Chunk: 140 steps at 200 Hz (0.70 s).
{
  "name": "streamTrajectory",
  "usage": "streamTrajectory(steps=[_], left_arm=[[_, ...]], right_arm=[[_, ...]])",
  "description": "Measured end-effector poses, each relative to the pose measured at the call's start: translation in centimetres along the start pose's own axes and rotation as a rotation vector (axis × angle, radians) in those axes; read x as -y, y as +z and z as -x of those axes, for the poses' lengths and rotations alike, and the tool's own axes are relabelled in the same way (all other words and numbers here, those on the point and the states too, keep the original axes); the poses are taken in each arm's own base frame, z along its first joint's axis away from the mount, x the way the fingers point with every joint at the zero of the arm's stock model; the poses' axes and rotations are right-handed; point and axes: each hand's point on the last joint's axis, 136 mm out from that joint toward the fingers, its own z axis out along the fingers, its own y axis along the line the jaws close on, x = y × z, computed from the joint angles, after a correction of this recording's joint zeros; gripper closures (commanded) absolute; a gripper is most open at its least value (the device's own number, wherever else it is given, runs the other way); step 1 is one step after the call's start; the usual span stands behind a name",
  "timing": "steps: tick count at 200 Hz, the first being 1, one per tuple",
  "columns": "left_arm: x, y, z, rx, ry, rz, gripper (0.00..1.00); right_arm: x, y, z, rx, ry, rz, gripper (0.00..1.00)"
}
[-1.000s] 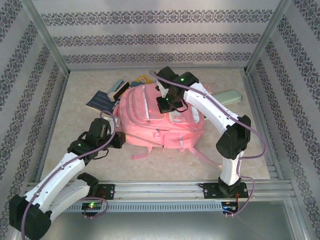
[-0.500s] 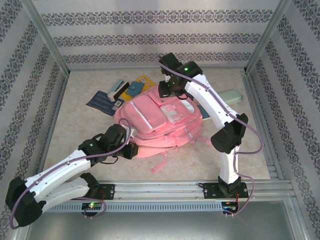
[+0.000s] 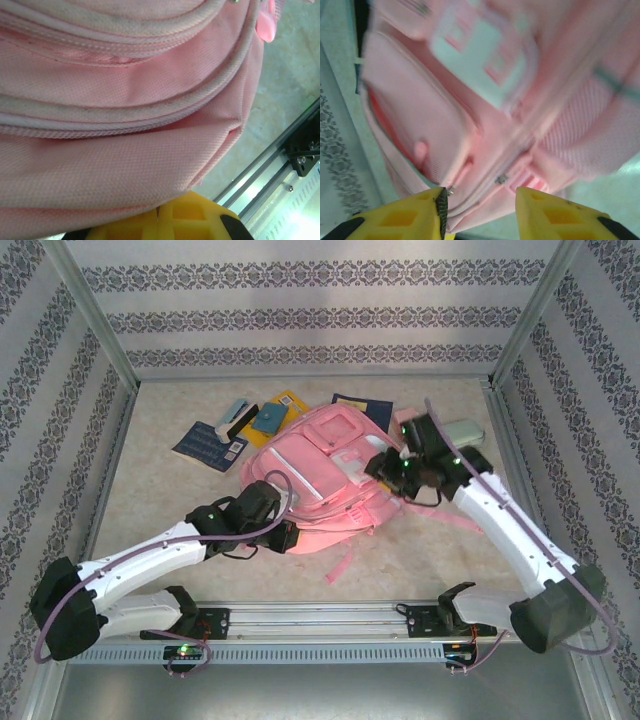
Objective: Pack books, pencil case, and school supplies into a backpack
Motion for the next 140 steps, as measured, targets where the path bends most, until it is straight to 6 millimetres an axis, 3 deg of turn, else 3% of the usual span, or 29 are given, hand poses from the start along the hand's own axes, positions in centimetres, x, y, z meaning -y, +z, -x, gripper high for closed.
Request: streamTrajectory(steps=[18, 37, 79, 98, 121, 140], left_arm=[[1.0, 0.3, 0.5, -0.01, 0.016, -0.01, 1.0], [2.1, 0.6, 1.3, -0.011, 0.031, -0.022, 1.0], [4.3, 1.1, 2.9, -0.012, 0.062, -0.045, 1.0], [5.0, 1.5, 3.1, -0.027, 0.07, -0.046, 1.0], [5.4, 2.0, 3.3, -0.042, 0.079, -0.044, 1.0], [5.5, 2.3, 3.4, -0.049, 0.085, -0.04, 1.0]], right_arm=[[3.1, 3.2, -2.2, -0.089, 0.178, 0.021, 0.53], [4.1, 4.8, -3.3, -0.132, 0.298, 0.056, 0.53], [0.4, 4.1, -3.9, -0.149, 0.348, 0.231, 0.51], [-0.3, 3.9, -3.9, -0.15, 0.366, 0.267, 0.54], [0.0, 4.2, -3.8, -0.151, 0.395, 0.268, 0.67], [0.2, 4.6, -3.7, -0.149, 0.404, 0.256, 0.87]])
